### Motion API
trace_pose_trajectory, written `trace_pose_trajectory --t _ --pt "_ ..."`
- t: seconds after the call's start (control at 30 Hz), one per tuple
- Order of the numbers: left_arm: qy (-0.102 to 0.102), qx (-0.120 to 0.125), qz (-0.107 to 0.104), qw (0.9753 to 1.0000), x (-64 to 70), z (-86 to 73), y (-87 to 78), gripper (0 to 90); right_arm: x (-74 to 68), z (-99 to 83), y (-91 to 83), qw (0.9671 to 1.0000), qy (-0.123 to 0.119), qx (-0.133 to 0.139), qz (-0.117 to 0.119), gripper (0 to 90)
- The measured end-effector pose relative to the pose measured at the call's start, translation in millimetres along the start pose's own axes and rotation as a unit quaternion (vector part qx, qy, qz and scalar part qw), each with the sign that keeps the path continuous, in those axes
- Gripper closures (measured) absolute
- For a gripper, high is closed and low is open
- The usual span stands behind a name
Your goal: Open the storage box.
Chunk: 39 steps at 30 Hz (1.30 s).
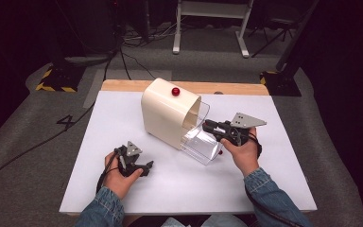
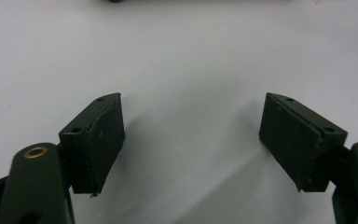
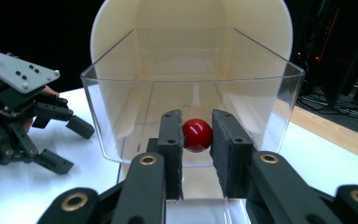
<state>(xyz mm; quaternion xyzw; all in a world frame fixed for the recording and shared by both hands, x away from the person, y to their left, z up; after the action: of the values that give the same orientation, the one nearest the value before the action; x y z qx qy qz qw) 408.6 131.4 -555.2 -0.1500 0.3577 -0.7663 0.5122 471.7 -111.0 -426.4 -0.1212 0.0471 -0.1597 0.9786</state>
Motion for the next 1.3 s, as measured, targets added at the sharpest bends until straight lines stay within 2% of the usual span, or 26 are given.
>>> trace_pose_trajectory --t 0.5,0.7,0.93,1.07,1.13,1.3 --pt "-0.001 0.001 -0.001 1.0000 0.1 0.1 0.1 22.5 -4.4 -2.2 -38.0 0.9999 -0.002 -0.009 -0.008 74.4" --pt "0.000 0.001 -0.001 1.0000 0.1 0.0 0.1 22.5 -6.4 -5.5 -47.1 0.9999 0.000 -0.010 -0.006 74.3" --pt "0.000 0.002 0.001 1.0000 0.3 -0.2 0.0 22.6 -5.2 -15.3 -49.5 0.9997 0.007 -0.025 0.000 73.9" --pt "0.002 0.002 0.002 1.0000 0.1 -0.3 -0.2 22.6 -3.9 -18.3 -49.0 0.9995 0.023 -0.020 0.008 73.4" --pt "0.004 0.003 0.004 1.0000 -0.4 -0.2 -0.1 22.6 -1.8 -21.2 -48.9 0.9992 0.027 -0.028 0.006 65.1" --pt "0.004 0.003 0.004 1.0000 -0.4 -0.2 -0.1 22.6 -1.1 -21.4 -52.9 0.9992 0.031 -0.026 0.006 61.5"
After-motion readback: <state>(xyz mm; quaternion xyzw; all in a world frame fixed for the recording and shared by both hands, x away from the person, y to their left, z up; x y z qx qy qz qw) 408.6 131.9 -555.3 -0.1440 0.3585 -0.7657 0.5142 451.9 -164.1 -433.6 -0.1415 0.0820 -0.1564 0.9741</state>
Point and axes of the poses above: each handheld gripper's, and its own axes: y roughly forward along the jaws, z roughly out of its top, x roughly to its right, the point moved 10 cm from there along y, roughly forward along the jaws, and after that the axes turned 13 degrees about z, right-handed, at the moved point
